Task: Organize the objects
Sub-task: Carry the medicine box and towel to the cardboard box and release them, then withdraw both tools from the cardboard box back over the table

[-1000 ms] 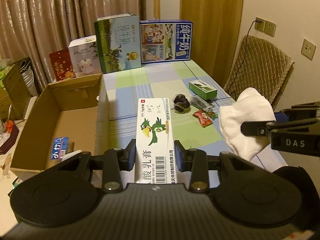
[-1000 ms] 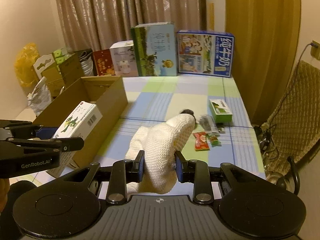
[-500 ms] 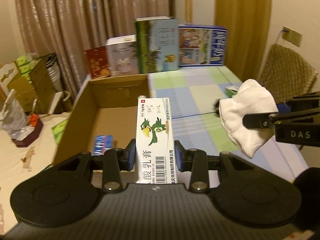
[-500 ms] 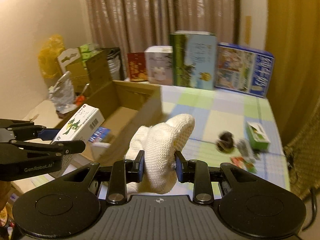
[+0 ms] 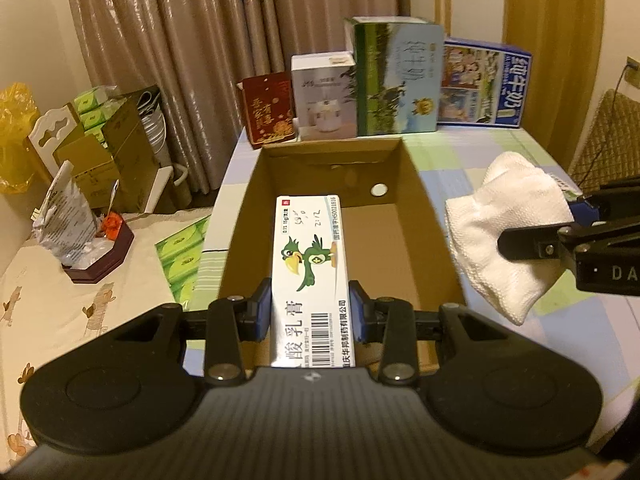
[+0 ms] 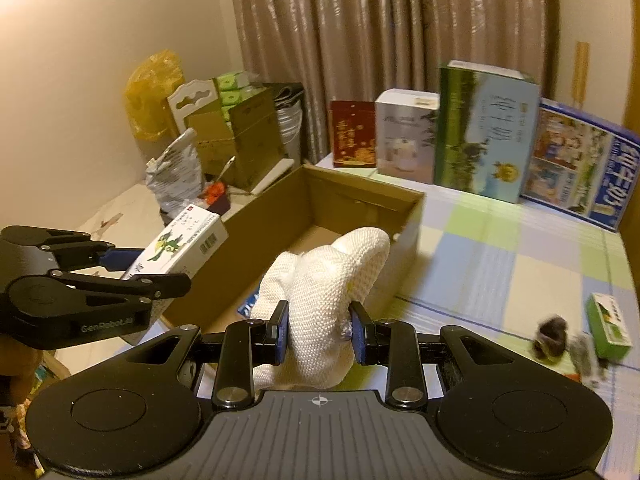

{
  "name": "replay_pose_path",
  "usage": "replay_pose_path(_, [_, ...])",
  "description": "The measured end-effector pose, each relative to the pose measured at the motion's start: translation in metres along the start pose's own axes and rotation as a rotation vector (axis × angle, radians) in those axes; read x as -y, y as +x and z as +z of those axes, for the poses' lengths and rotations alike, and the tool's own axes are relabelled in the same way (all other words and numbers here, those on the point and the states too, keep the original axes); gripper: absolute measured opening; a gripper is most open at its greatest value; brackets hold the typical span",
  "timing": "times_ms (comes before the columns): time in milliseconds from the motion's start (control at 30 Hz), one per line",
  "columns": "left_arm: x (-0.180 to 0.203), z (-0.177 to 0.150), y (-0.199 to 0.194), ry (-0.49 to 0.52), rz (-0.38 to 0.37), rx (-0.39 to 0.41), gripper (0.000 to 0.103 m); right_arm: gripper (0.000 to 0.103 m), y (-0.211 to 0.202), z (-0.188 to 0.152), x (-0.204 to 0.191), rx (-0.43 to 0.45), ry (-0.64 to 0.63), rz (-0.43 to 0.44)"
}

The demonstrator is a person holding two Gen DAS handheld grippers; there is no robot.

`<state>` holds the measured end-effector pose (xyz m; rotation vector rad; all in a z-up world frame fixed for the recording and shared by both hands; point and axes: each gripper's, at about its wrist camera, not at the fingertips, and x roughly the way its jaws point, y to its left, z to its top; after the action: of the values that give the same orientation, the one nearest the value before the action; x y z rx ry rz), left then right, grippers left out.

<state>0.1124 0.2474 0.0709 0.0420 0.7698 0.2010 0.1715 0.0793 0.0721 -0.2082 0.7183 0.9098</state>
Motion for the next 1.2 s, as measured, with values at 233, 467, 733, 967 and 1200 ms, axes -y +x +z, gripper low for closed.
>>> replay_pose_path(233, [-0.015,0.003,0.035,0.004,-0.011,-0.028,0.033,0.028,0.037,0.010,-0.005,-0.023,-0.016,0.007])
replay_pose_path(467, [-0.021,0.005,0.062,0.006,-0.041,-0.051,0.033,0.028,0.064,0.015,-0.005,-0.038,-0.008,0.010])
replay_pose_path(733, [-0.035,0.006,0.066,-0.033,-0.029,-0.036,0.039,0.039,0.081,0.021,0.001,-0.021,0.032,0.048])
replay_pose_path(967, [-0.041,0.001,0.050,-0.062,-0.017,-0.015,0.048,0.061,0.065,0.018,0.008,0.010,0.065,0.042])
replay_pose_path(1200, [-0.031,-0.007,0.028,-0.086,-0.020,-0.006,0.059,0.073,0.032,0.003,0.013,0.019,0.103,0.021])
